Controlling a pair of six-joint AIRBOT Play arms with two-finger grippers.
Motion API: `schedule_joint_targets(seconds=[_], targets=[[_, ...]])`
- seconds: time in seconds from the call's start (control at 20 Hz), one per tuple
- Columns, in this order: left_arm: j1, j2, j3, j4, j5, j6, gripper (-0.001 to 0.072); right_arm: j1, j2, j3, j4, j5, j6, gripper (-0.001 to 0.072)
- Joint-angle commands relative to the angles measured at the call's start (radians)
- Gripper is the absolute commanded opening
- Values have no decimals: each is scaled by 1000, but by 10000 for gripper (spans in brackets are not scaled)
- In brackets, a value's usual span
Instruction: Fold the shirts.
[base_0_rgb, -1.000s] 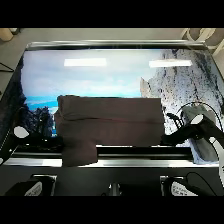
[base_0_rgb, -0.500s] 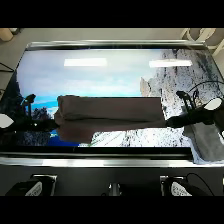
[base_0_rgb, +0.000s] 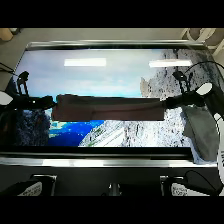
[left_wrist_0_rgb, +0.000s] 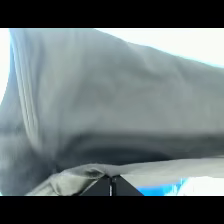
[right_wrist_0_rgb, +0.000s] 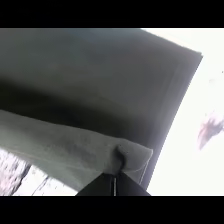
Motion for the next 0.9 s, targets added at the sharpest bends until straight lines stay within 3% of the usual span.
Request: schedule_joint_targets(seconds=[0.0,0.25,0.45,0.55,0.6,0.65,0.7,0.85], targets=[[0,-166,143,-3,12,-2,21,7,-110,103,-3,-60,24,20],[0,-331,207,-4,3,-3,23,24,-227,135,13,-47,34,21],[0,-424,207,-3,-56,-64,28,39,-301,135,-25,30,84,23],[2,-424,210,-4,-56,-64,99,37,-301,135,-53,48,89,35],[4,-423,223,-3,-69,-63,247,29,-288,138,-47,48,87,232],[10,-423,248,-3,-101,-63,442,21,-267,146,-35,59,59,536],[18,-423,280,-3,-137,-61,474,10,-245,155,-22,72,17,640],[38,-400,373,-3,-221,-36,472,-96,-193,172,43,89,3,677]])
